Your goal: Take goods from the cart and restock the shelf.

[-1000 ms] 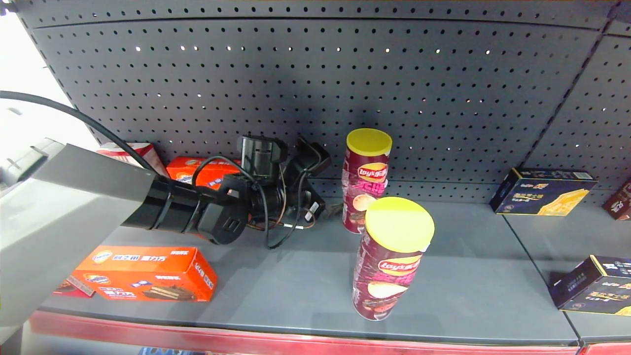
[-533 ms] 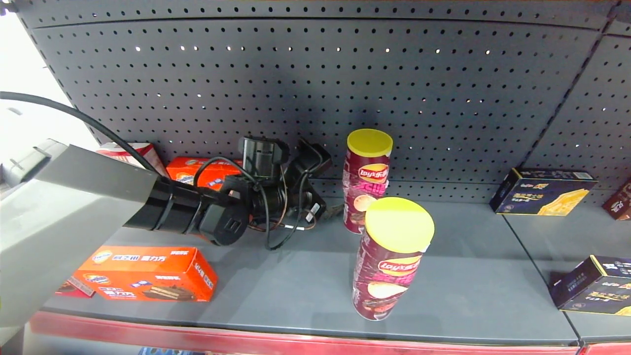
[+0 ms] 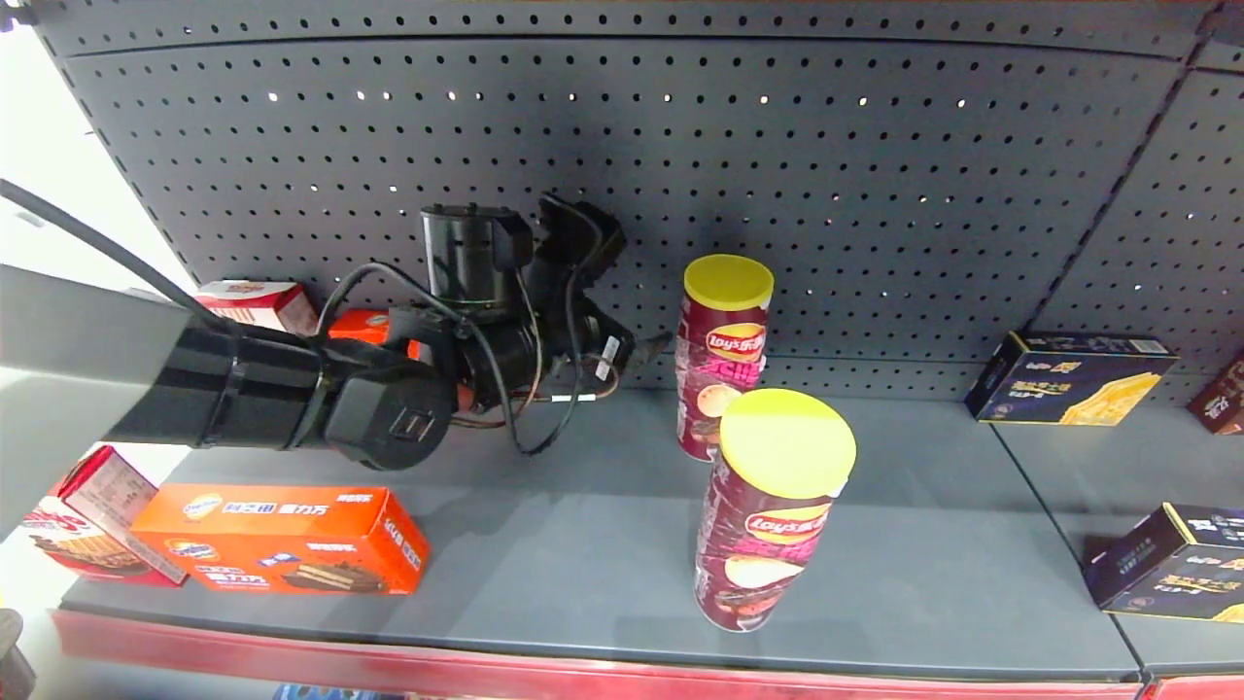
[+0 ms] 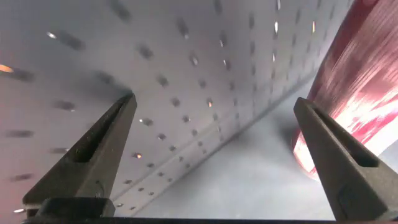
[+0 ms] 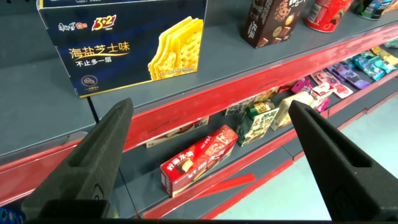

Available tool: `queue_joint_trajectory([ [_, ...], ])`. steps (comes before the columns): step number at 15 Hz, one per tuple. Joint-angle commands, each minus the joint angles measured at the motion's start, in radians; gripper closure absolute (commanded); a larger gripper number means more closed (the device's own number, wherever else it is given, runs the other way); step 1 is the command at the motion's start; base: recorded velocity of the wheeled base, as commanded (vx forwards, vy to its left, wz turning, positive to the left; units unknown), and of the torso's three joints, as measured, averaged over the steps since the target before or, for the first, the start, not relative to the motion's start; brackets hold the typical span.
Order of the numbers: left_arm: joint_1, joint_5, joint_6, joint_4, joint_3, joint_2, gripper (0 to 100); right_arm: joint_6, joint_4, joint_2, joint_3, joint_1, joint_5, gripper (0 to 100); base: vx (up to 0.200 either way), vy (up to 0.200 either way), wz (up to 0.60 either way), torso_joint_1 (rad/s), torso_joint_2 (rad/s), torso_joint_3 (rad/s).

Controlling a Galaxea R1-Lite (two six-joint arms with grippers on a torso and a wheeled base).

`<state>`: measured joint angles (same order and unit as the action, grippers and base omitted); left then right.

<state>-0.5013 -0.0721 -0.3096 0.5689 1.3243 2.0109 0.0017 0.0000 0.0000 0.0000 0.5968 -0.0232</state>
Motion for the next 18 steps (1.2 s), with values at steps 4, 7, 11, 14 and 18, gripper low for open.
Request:
queue_joint_trajectory([
  [4, -0.132, 0.178, 0.155, 0.088, -0.247, -0.299, 0, 0.0, 0.0, 0.0, 0.0, 0.0, 0.0, 0, 0.0, 0.0, 0.0, 0.0, 0.0, 0.0],
  [7, -0.164, 0.213, 0.155, 0.29, -0.525, -0.503, 0, 0.0, 0.0, 0.0, -0.002, 0.0, 0.0, 0, 0.0, 0.0, 0.0, 0.0, 0.0, 0.0],
  [11, -0.129, 0.213, 0.153, 0.264, -0.764, -0.793, 0, 0.0, 0.0, 0.0, 0.0, 0.0, 0.0, 0, 0.0, 0.0, 0.0, 0.0, 0.0, 0.0],
  [14, 0.004, 0.209, 0.153, 0.239, -1.005, -1.089, 0, 0.0, 0.0, 0.0, -0.002, 0.0, 0.0, 0, 0.0, 0.0, 0.0, 0.0, 0.0, 0.0],
  [18, 0.394, -0.012, 0.156, 0.223, -1.237, -1.368, 0, 0.0, 0.0, 0.0, 0.0, 0.0, 0.0, 0, 0.0, 0.0, 0.0, 0.0, 0.0, 0.0],
])
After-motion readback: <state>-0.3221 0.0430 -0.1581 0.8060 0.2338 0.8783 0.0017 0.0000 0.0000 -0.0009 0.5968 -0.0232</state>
